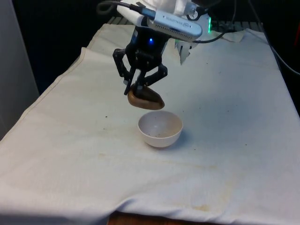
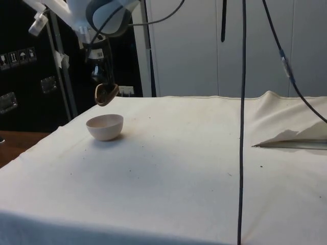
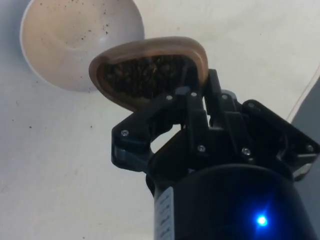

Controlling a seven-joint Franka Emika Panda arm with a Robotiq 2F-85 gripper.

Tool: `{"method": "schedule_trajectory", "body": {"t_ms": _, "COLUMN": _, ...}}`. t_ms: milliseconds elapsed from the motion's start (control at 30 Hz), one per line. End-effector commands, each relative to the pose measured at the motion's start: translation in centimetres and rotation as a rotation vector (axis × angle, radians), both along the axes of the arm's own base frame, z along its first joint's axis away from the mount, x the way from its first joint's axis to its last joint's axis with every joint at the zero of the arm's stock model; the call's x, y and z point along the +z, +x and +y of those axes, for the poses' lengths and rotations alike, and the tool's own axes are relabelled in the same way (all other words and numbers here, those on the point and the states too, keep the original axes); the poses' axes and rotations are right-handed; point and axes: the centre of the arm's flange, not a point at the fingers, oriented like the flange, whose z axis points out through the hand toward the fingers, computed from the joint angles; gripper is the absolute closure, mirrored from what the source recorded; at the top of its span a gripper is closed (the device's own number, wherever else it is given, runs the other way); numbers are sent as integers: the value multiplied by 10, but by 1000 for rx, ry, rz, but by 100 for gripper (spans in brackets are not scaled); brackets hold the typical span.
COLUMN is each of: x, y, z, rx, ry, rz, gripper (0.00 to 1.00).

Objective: Pour the coffee beans from the cup into the bowl.

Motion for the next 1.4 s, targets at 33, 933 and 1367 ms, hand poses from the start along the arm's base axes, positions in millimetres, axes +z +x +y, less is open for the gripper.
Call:
{"method": "schedule_trajectory", "body": {"t_ms": 33, "x": 0, "y": 1, "z": 1, "rx": 1, "ry": -6, "rz": 1, "gripper": 100}}
{"method": "schedule_trajectory", "body": {"t_ms": 933, "x": 1, "y": 5, "z": 41, "rx": 19, "ry": -220, "rz": -14, "gripper": 100}}
{"method": "schedule_trajectory", "body": {"t_ms": 1367, "x": 1, "y": 3, "z": 60, "rx": 35, "ry": -323, "rz": -29, "gripper": 100}}
